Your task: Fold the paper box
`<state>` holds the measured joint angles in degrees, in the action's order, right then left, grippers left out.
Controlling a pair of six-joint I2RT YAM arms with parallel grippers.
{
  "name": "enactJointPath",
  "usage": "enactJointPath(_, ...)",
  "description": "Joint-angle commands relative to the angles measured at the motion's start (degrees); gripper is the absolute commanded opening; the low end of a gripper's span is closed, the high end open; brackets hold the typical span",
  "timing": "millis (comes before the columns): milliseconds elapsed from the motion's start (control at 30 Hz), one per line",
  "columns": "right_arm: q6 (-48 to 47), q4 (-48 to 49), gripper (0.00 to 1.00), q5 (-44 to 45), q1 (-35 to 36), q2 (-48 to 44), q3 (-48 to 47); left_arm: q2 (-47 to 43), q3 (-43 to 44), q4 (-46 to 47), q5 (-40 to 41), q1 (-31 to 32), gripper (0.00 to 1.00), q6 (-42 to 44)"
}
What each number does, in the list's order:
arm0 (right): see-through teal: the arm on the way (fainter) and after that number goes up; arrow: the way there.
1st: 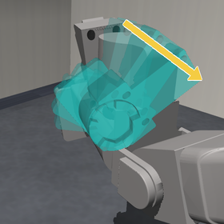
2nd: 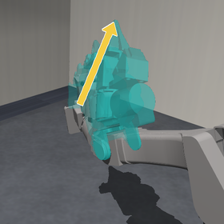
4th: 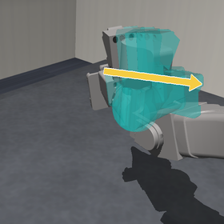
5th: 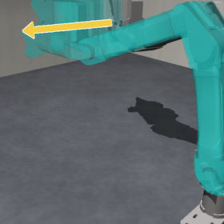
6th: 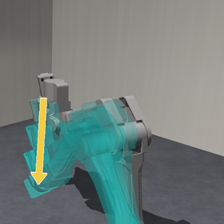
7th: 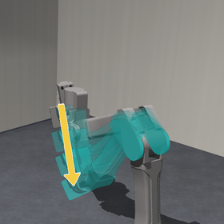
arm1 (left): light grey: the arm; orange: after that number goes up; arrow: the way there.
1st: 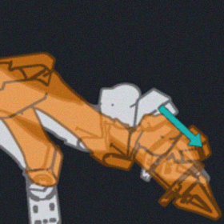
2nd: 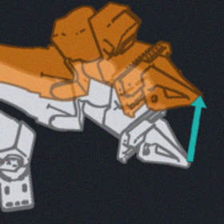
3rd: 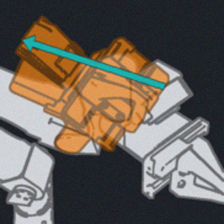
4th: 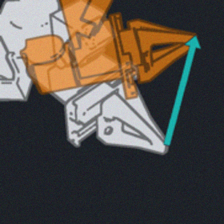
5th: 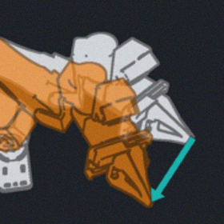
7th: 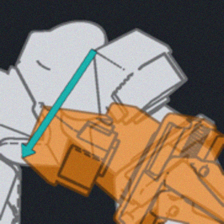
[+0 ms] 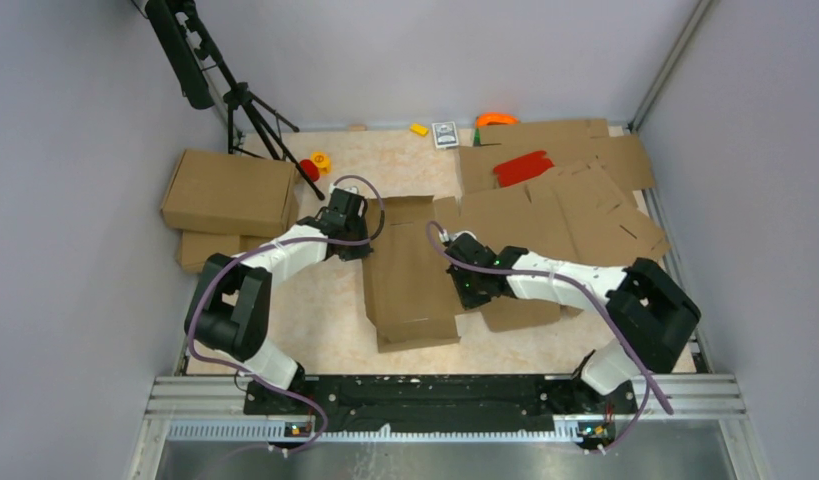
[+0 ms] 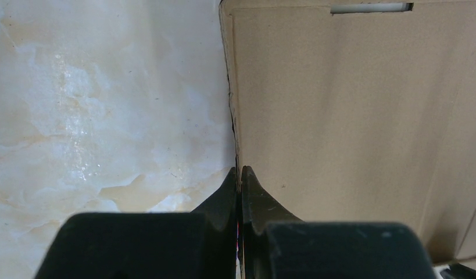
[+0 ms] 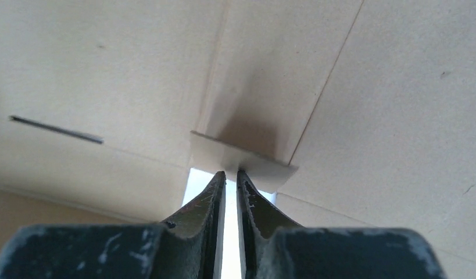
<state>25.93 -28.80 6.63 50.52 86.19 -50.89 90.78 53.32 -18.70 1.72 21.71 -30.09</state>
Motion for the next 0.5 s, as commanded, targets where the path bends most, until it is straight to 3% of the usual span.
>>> enactJointPath(0, -1.22, 0.14, 0.10, 3.11, 0.64, 5.51, -1.37, 0.23, 1.08, 1.12, -0.92, -0.15, 0.00, 0.73)
enactJointPath(133, -0.15, 0.20, 0.01, 3.57, 0.67, 10.04, -1.58, 0.37, 1.50, 0.96, -1.27, -0.12, 0.00, 0.82)
enactJointPath(300, -1.28, 0.54, 0.01, 3.50, 0.69, 3.17, -1.48, 0.36, 1.86, 0.60, -0.77, -0.18, 0.00, 1.16)
enactJointPath(467, -2.20, 1.31, 0.19, -0.86, -2.90, -4.47, -0.12, 0.61, 2.05, 0.68, -0.95, -0.15, 0.00, 1.26)
